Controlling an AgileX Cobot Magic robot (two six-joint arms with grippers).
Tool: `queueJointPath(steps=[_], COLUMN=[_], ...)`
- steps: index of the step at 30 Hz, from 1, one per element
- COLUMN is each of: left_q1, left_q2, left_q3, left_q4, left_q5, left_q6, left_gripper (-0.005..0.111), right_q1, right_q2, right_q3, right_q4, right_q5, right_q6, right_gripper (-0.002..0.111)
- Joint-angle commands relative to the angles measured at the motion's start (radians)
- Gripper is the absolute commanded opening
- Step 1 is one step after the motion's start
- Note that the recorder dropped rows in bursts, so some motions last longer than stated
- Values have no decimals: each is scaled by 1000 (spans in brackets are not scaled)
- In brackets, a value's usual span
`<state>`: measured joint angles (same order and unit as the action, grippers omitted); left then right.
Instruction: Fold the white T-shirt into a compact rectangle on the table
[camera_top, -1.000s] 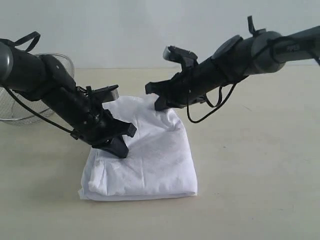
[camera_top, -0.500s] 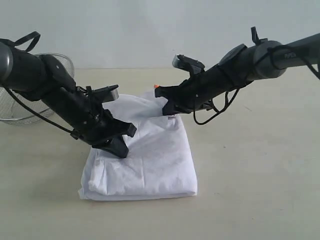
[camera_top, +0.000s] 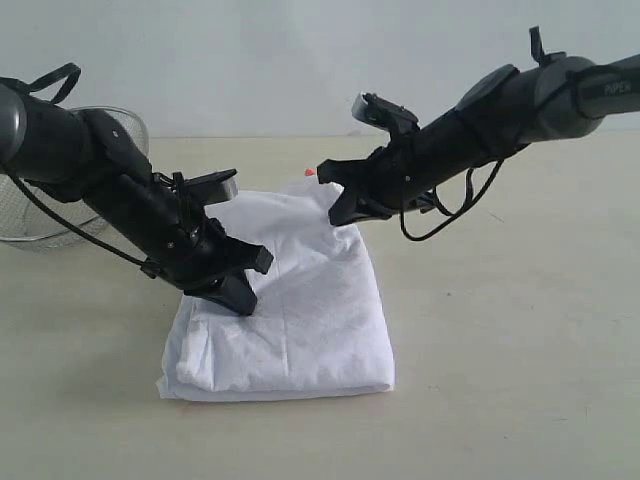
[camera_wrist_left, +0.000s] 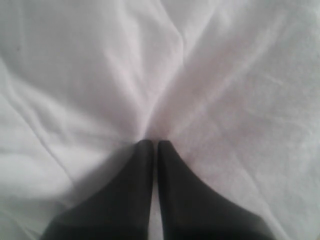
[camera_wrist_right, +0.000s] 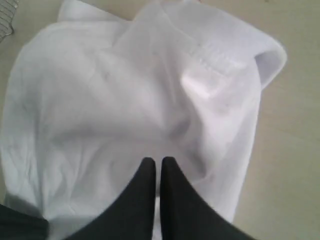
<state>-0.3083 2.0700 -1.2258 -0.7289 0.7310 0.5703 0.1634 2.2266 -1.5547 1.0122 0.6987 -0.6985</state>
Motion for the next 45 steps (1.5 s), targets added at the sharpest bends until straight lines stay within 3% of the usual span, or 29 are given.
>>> queueJointPath(steps=[1,12,17,19,20,25,28,34,45], left_q1=[-5,-5,-5,-5,-5,-5,-5,-5,-5], left_q2=[-9,-23,-126,-168,-182,-280,-343,-329,-314], left_q3=[5,5,5,5,7,68,120,155,155], left_q4=[4,4,4,4,4,-19,-77,-225,-295], left_q5=[-10,-2,2,25,37,-51,-71,-46,-19], left_q6=[2,2,-5,-5,-8,-23,-23,58,58], left_gripper=[4,4,4,4,4,4,4,4,4], right_q1=[-5,-13,-21,-29,-37,-165,-193,-183,-141], right_q2=[54,-28,-130,-142,-142,-149,-149,-133,-76], right_q3=[9,9,9,9,14,194,289,322,322], right_q4=[-37,-122,-121,-121,-100,195,235,236,210], right_q5=[-10,11,130,279,394,522,522,522,391], right_q6=[-2,46,90,98,103,-50,-115,-149,-131], right_gripper=[0,0,0,0,0,0,0,0,0])
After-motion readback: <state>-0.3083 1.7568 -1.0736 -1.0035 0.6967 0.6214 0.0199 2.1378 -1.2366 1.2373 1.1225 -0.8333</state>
